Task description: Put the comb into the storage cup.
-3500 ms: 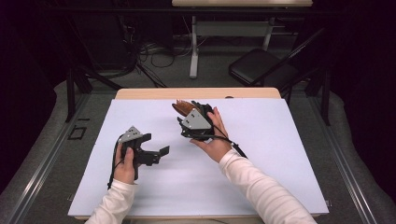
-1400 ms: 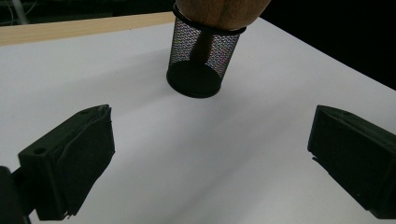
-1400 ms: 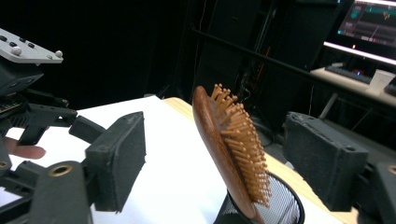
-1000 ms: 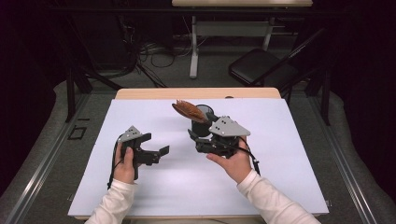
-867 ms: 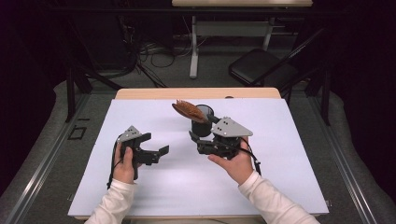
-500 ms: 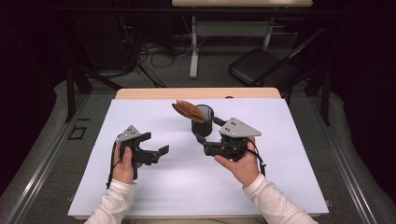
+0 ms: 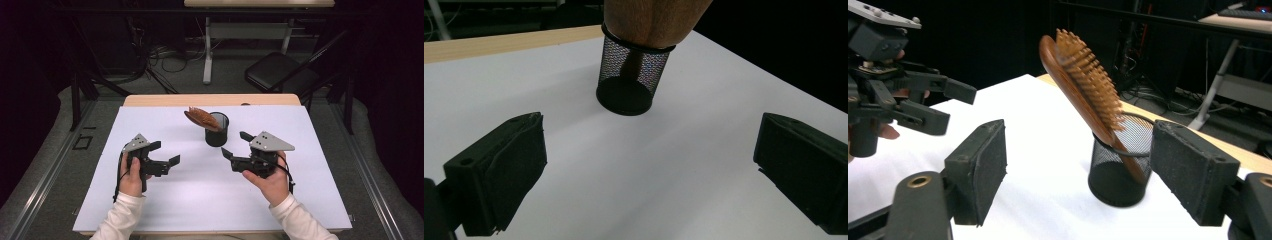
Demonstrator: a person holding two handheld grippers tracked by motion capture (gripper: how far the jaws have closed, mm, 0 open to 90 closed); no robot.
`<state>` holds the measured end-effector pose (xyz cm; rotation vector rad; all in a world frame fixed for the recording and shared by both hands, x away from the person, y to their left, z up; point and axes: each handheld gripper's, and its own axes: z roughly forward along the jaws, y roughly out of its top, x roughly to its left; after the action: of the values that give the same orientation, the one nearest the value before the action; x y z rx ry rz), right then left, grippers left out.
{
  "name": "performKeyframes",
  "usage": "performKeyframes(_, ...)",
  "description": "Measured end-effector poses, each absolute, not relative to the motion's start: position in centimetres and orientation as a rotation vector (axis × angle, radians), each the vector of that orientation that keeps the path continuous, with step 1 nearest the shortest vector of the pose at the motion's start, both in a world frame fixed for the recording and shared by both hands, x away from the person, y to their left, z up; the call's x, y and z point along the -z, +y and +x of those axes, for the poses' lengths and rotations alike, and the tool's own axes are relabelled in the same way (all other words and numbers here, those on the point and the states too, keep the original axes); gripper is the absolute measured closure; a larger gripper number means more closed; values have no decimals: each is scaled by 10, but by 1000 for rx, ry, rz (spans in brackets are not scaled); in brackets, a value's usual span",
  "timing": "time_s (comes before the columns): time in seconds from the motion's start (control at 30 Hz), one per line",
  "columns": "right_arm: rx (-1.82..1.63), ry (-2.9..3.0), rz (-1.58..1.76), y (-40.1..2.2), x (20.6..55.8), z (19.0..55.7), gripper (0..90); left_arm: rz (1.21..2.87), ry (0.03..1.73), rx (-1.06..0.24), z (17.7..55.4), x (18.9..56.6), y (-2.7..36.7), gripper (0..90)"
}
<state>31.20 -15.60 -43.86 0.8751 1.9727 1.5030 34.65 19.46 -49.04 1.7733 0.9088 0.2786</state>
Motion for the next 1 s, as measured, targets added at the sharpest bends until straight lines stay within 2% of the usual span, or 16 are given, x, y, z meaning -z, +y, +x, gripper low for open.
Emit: performKeyframes(1.0,-1447,2031,982,-204,473,298,148,1754,913,-281,347,488,201,6)
